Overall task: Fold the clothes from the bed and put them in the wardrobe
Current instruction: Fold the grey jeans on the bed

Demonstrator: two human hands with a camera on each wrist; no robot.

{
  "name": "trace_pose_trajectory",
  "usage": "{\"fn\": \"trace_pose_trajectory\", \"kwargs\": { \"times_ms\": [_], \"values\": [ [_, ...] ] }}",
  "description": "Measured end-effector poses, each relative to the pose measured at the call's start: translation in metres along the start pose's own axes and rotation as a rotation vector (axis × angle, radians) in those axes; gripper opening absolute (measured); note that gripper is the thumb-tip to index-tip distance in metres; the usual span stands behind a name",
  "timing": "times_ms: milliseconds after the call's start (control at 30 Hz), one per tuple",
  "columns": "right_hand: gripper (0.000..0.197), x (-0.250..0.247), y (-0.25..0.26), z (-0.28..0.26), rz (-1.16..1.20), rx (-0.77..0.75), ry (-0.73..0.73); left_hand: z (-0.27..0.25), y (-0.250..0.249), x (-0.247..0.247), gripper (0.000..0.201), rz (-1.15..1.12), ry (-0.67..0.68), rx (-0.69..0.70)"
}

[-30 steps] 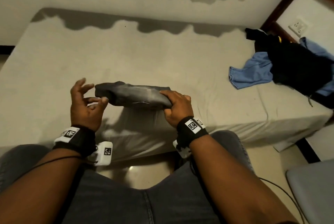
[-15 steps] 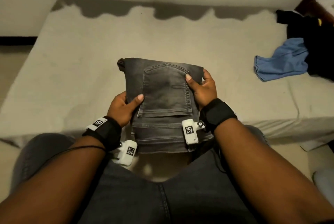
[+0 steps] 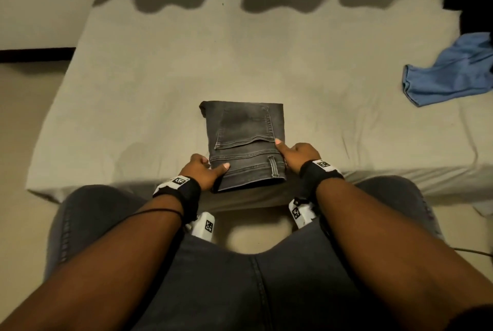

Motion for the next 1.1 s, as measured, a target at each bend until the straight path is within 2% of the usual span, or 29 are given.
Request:
{"fn": "trace_pose_trajectory", "kwargs": {
  "times_ms": [100, 233, 400, 500, 533, 600, 700, 833, 967, 1100],
  "values": [
    [0.046, 0.001, 0.006, -0.013, 0.129, -0.088, 0.003, -0.002, 0.002, 0.0, 0.048, -0.023, 0.041, 0.007],
    [0.033, -0.002, 0.007, -0.019, 0.037, -0.062, -0.097, -0.006, -0.006, -0.007, 0.047, -0.072, 0.01, 0.007],
    [0.035, 0.003, 0.013, -0.024, -0.042, -0.033, 0.015, -0.008, -0.006, -0.008, 0.049, 0.057, 0.082, 0.007],
    [0.037, -0.011, 0.03, -0.022, 0.046, -0.061, 0.01, 0.006, -0.016, -0.025, 0.077, -0.097, -0.019, 0.04],
    [0.04, -0.014, 0.034, -0.018, 0.064, -0.067, -0.001, 0.011, -0.021, -0.029, 0.077, -0.135, -0.058, 0.049],
    [0.051, -0.019, 0.042, -0.009, 0.05, -0.065, -0.028, 0.022, -0.032, -0.034, 0.06, -0.154, -0.101, 0.076],
    [0.059, -0.022, 0.049, 0.004, 0.059, -0.042, -0.056, 0.038, -0.04, -0.034, 0.05, -0.24, -0.141, 0.035],
    [0.051, -0.02, 0.055, 0.02, 0.037, -0.058, -0.084, 0.062, -0.036, -0.035, 0.053, -0.349, -0.18, -0.042],
    [0.042, -0.018, 0.048, 0.038, 0.009, -0.073, -0.082, 0.08, -0.028, -0.036, 0.025, -0.319, -0.152, -0.065],
    [0.036, -0.014, 0.03, 0.053, -0.111, 0.005, -0.001, 0.09, -0.023, -0.039, 0.032, -0.256, -0.17, -0.109]
  ]
}}
Point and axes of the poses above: each hand's wrist, its own z-axis towards the middle knuckle, its own x-axis out of the palm, y = z × x, the point moved 7 cm from there along z, towards the middle knuckle, and after that the axes turned 10 degrees about x, right-handed, at the moved point
